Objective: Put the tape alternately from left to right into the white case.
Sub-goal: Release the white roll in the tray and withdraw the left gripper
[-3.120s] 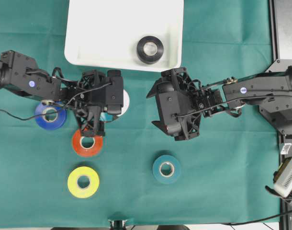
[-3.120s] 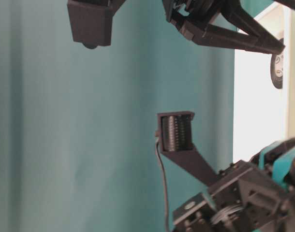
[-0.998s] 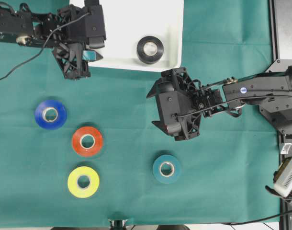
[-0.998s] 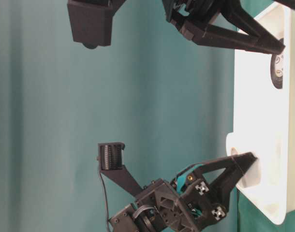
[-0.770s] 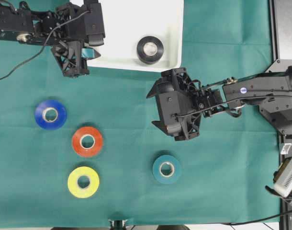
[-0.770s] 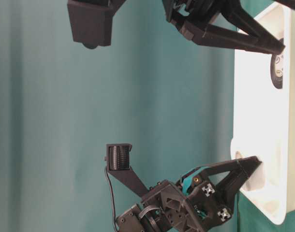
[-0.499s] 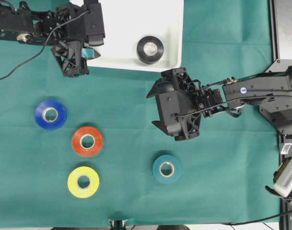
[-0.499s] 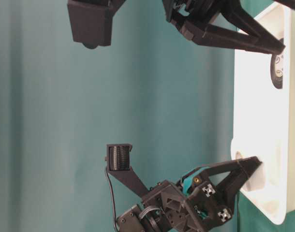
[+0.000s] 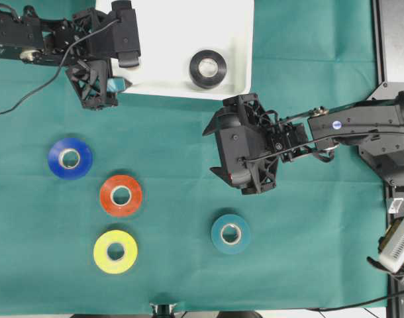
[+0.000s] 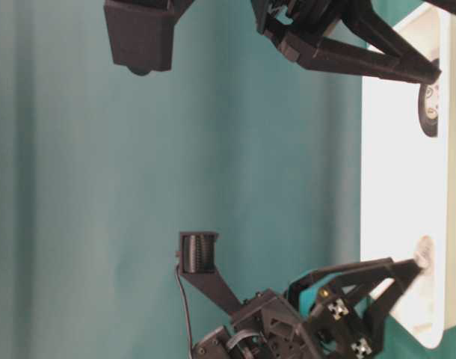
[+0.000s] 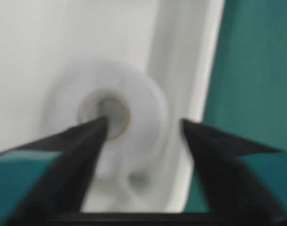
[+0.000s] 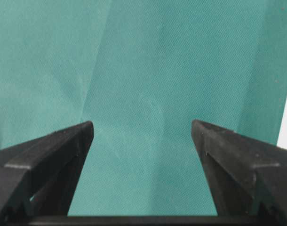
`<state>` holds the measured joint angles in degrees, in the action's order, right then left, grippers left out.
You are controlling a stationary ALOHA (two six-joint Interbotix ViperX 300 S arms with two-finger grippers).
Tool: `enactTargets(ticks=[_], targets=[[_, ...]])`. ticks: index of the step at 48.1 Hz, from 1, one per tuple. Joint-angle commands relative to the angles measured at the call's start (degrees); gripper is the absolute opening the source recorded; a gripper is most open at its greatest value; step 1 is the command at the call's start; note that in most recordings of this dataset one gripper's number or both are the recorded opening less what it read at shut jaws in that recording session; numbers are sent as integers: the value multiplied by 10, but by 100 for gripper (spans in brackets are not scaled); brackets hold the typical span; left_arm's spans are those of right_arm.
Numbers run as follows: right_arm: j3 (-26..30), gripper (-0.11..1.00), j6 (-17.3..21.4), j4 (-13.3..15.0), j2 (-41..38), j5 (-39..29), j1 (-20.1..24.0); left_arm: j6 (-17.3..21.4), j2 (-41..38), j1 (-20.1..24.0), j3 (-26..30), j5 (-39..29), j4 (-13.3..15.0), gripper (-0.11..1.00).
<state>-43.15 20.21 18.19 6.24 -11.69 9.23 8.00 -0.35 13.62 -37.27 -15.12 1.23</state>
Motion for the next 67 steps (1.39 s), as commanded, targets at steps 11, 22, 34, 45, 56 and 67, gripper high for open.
enactTargets(ticks=[11,22,34,45,56,67], targets=[[8,84,1,0,5,4,1,-1,9,1,1,4,0,96],[7,84,1,0,5,4,2,-1,10,1,1,4,-1,96],[7,84,1,0,5,4,2,-2,21,-5,-3,-6,0,96],[7,84,2,0,5,4,1,-4,55,-38,-25,-14,1,96],[8,84,2,0,5,4,2,-6,85,-102,-50,-13,2,96],[8,84,2,0,5,4,2,-5,98,-149,-57,-11,3,96]])
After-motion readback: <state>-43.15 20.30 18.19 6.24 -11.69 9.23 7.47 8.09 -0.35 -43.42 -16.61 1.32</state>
